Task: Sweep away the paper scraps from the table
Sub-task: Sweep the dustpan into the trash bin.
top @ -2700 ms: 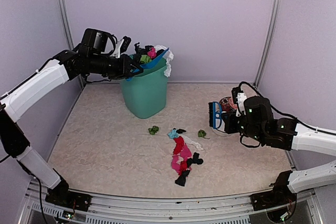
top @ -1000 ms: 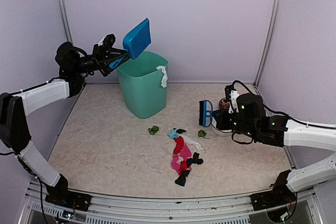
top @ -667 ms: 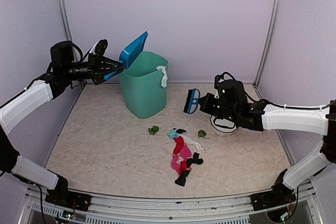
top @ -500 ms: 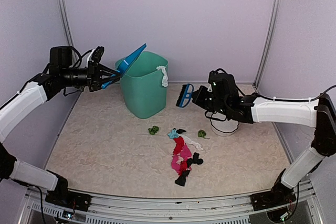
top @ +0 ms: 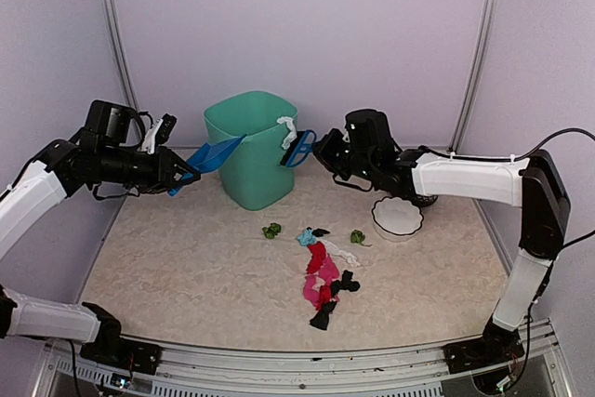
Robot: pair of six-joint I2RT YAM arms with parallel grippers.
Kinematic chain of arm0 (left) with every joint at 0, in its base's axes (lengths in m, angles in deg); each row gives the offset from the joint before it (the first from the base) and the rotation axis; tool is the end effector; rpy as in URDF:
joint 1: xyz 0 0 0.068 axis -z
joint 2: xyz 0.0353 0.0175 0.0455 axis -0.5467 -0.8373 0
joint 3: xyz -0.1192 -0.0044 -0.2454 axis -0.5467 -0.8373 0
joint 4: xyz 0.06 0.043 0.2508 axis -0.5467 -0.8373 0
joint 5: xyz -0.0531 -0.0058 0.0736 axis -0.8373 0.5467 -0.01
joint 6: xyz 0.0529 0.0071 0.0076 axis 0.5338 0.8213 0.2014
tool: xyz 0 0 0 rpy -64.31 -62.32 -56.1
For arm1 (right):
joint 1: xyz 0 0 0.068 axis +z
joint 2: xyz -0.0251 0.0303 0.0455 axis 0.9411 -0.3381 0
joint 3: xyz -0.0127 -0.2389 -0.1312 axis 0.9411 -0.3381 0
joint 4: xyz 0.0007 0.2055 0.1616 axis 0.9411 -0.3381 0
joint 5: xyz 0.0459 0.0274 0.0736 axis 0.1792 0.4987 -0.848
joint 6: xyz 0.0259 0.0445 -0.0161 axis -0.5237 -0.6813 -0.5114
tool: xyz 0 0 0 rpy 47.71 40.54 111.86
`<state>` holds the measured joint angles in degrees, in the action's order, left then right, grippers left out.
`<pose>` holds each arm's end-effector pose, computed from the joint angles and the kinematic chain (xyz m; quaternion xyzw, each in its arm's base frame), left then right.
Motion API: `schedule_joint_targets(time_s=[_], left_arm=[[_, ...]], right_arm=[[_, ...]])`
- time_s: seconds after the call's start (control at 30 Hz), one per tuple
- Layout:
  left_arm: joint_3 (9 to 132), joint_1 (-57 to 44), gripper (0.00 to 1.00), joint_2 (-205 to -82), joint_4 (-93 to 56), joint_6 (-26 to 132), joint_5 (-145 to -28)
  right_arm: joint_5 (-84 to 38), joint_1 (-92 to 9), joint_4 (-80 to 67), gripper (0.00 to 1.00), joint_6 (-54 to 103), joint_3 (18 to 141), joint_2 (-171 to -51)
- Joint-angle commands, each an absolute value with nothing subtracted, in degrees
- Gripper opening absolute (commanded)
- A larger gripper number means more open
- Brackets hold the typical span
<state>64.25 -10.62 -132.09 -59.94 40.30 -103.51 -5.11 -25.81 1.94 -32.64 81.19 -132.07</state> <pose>0.2068 -0.1021 0.3559 0.0868 0.8753 -0.3498 0.3223 0.3101 0.2952 0.2915 0.1889 0.7796 0.4403 0.4035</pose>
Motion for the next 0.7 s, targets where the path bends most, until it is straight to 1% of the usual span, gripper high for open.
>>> schedule_joint_targets(time_s=[0.0, 0.27, 0.53, 0.67], left_arm=[[62.25, -9.0, 0.0, -130.4, -62.97, 42.15, -96.48], [59.35, -8.09, 0.0, -129.24, -61.91, 42.06, -96.32], [56.53, -3.61, 0.0, -129.6, -60.47, 40.65, -93.39], [56.08, -0.52, 0.0, -129.8, -60.9, 39.96, -89.8]], right_arm=[[-5.64, -25.72, 4.73, 0.0, -32.95, 85.73, -131.62], [-2.72, -23.79, 2.69, 0.0, -29.76, 92.58, -130.3], [-3.91, -23.05, -3.27, 0.0, -25.34, 107.1, -137.47], [-4.72, -22.91, -3.18, 0.0, -23.76, 107.08, -137.54]])
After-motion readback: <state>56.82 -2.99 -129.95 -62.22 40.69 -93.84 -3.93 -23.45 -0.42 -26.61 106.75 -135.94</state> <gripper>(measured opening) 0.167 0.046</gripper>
